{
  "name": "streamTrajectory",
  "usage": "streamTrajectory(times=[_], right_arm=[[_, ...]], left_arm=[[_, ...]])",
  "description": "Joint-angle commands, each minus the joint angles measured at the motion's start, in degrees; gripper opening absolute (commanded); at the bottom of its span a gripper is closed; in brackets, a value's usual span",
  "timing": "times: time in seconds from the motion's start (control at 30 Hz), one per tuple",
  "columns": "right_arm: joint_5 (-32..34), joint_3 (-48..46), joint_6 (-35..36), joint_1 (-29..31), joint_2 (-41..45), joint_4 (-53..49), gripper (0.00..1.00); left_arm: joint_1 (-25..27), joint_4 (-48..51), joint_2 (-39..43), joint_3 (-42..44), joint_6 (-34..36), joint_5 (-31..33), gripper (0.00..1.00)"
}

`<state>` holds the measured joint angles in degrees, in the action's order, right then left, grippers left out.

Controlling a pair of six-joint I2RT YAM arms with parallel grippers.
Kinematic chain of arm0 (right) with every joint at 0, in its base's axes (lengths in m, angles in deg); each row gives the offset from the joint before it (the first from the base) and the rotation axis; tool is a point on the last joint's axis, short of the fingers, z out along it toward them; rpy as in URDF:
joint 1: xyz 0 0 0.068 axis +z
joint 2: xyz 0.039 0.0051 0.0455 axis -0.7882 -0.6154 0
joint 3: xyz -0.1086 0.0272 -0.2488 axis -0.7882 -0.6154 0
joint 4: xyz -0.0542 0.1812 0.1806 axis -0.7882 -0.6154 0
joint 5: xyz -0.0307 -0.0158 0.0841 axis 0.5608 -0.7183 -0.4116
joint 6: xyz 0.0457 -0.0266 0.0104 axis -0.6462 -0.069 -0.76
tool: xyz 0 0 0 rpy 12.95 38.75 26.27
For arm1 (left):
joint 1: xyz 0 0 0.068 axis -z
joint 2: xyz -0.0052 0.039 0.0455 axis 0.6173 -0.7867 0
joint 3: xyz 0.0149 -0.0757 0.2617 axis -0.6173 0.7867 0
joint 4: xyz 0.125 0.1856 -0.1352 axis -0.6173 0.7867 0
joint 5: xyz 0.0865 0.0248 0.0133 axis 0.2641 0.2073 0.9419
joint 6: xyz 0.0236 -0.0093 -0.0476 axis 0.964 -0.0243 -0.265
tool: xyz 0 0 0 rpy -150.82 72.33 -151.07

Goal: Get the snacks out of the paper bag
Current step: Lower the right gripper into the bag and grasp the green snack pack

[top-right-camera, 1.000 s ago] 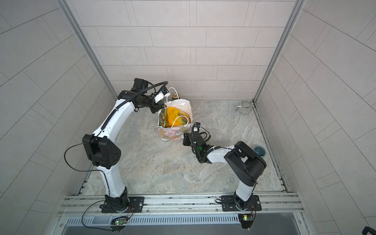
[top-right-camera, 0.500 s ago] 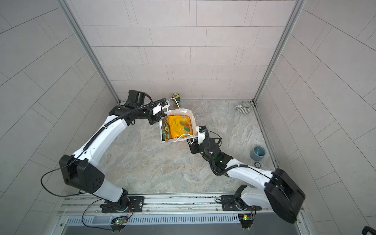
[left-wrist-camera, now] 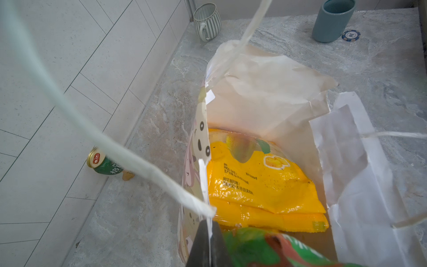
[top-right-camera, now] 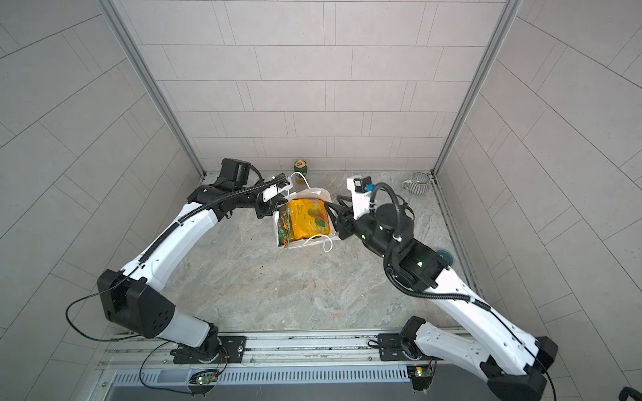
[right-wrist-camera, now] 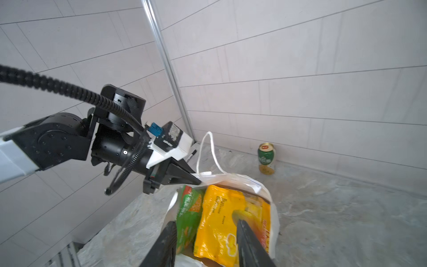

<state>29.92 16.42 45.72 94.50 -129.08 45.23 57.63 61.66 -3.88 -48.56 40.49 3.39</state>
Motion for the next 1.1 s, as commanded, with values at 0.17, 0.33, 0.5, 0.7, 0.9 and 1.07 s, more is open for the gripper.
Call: streamTrajectory(times=[0.17, 0.33, 0.5, 0.7, 0.9, 1.07], right_arm=[[0.75, 6.36, -2.94, 8.12, -14.51, -9.66, 0.44], [0.81, 6.32, -5.15, 8.59, -18.67, -7.53, 0.45], [1.02, 7.44, -6.02, 8.67, -22.7, -6.38, 0.46], [0.56, 8.9, -7.54, 8.64, -26.83, -4.28, 0.44], [0.94, 9.5, -7.64, 8.67, -27.52, -3.0, 0.11], [1.29, 9.29, -7.37, 8.59, -25.31, -3.36, 0.0]], left_arm=[[1.14, -6.29, 3.62, 3.89, -0.5, -3.37, 0.0], [1.28, -6.26, 2.95, 3.91, -0.66, -3.02, 0.0], [1.3, -6.35, 2.52, 3.72, -0.76, -3.65, 0.0], [1.31, -6.57, 2.39, 3.8, -0.94, -3.75, 0.0], [1.32, -6.7, 2.71, 4.33, -0.9, -3.35, 0.0], [1.32, -6.79, 2.96, 4.57, -0.85, -2.65, 0.0]])
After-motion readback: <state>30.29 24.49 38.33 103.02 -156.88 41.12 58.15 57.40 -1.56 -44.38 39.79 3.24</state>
